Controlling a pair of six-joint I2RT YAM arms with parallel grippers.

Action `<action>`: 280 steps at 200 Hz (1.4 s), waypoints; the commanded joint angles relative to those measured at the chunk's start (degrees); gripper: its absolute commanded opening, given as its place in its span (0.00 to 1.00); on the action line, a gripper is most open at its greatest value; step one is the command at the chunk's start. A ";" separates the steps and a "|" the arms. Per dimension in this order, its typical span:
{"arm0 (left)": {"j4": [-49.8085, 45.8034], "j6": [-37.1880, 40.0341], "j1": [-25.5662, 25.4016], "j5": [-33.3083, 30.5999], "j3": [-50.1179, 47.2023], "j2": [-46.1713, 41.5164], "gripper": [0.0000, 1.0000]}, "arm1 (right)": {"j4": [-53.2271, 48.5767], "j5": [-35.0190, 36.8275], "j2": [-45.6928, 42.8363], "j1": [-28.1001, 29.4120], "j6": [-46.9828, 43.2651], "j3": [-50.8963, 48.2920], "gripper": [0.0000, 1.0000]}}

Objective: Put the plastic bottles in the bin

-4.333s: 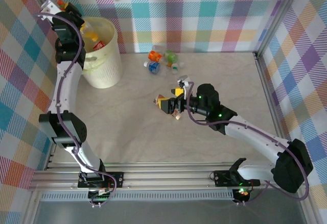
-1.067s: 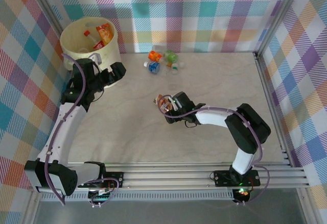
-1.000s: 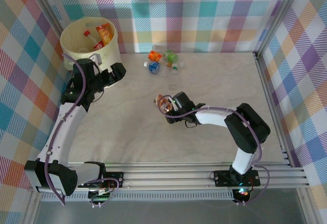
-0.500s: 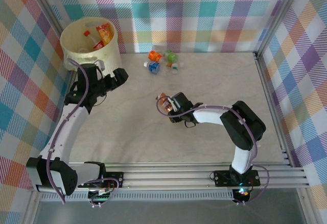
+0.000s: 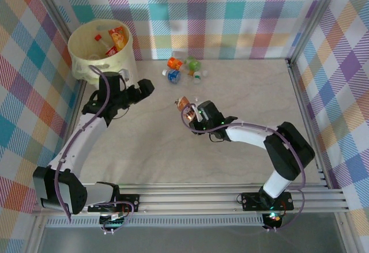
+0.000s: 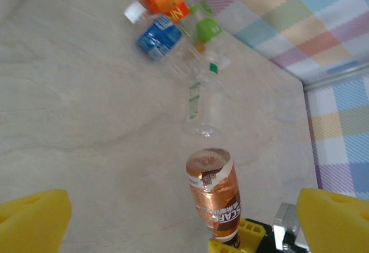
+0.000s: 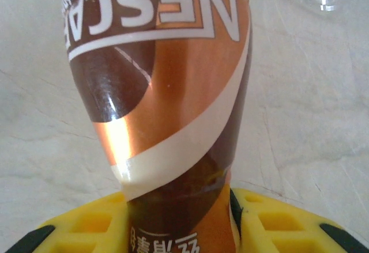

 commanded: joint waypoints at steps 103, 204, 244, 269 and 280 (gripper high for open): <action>7.76 0.20 -13.81 -2.30 4.11 4.61 1.00 | 20.57 -16.66 -9.16 -0.27 15.61 -4.71 0.32; 11.97 -2.69 -14.62 5.79 6.18 10.60 0.57 | 26.94 -22.12 -9.29 0.88 15.70 -4.77 0.33; 11.91 -3.09 -14.62 5.53 6.32 10.77 0.43 | 27.26 -22.13 -9.12 0.90 15.88 -4.63 0.33; 12.74 -3.03 -14.59 5.81 5.75 10.54 0.41 | 26.67 -22.05 -9.21 0.89 15.75 -4.63 0.35; 12.44 -2.96 -14.58 5.04 5.71 10.40 0.41 | 26.41 -22.04 -9.27 0.89 15.74 -4.64 0.37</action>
